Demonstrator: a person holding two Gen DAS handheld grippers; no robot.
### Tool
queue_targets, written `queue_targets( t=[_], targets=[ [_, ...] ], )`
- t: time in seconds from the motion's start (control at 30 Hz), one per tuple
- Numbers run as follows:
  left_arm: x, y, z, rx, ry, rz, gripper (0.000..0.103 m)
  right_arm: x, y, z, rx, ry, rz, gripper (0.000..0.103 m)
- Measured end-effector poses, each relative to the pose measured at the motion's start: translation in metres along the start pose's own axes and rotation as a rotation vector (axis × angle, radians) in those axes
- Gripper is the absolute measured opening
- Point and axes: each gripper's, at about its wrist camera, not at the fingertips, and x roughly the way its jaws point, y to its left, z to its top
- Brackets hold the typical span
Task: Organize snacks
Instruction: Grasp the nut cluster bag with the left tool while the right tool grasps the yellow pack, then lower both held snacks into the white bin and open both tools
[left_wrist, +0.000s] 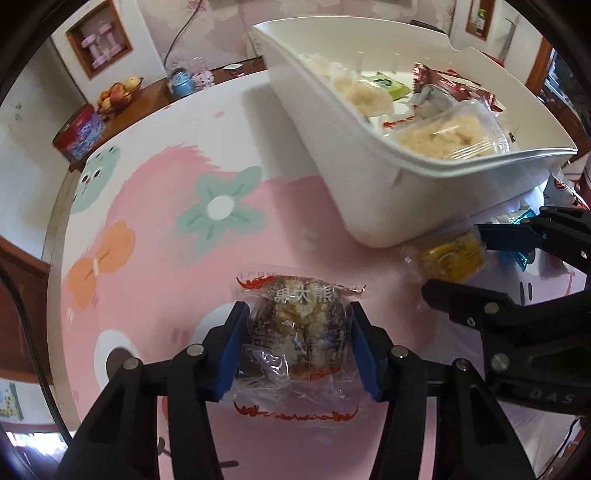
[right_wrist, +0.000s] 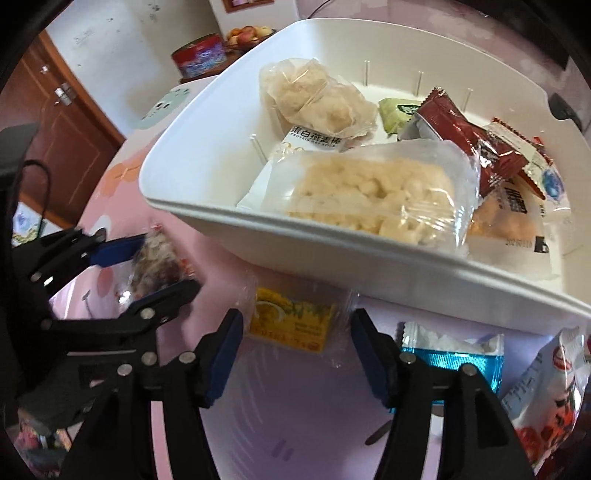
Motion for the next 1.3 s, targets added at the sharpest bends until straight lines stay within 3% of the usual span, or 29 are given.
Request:
queue_targets(
  t=[0.1, 0.17, 0.4, 0.47, 0.73, 0.97, 1.3],
  targets=[
    [-0.002, 0.007, -0.005, -0.034, 0.003, -0.004, 0.051, 0.005, 0.014, -0.001, -0.012, -0.025, -0.058, 0.062],
    [-0.002, 0.011, -0.008, -0.051, 0.006, -0.006, 0.051, 0.005, 0.022, -0.006, -0.045, -0.042, -0.091, 0.049],
    [-0.021, 0.012, -0.016, -0.102, -0.016, -0.023, 0.049, -0.004, 0.024, -0.014, -0.027, -0.019, 0.024, 0.034],
    [-0.032, 0.011, -0.017, -0.115, -0.027, -0.035, 0.049, -0.016, 0.024, -0.019, -0.022, -0.032, 0.083, 0.021],
    [-0.09, -0.006, -0.011, -0.126, -0.108, -0.064, 0.049, -0.071, 0.019, -0.035, -0.016, -0.1, 0.134, 0.02],
    [-0.141, -0.015, 0.014, -0.144, -0.167, -0.108, 0.05, -0.132, 0.006, -0.029, 0.017, -0.197, 0.147, 0.02],
    [-0.205, -0.036, 0.072, -0.117, -0.26, -0.128, 0.05, -0.217, -0.02, 0.003, 0.046, -0.358, 0.056, 0.02]
  ],
)
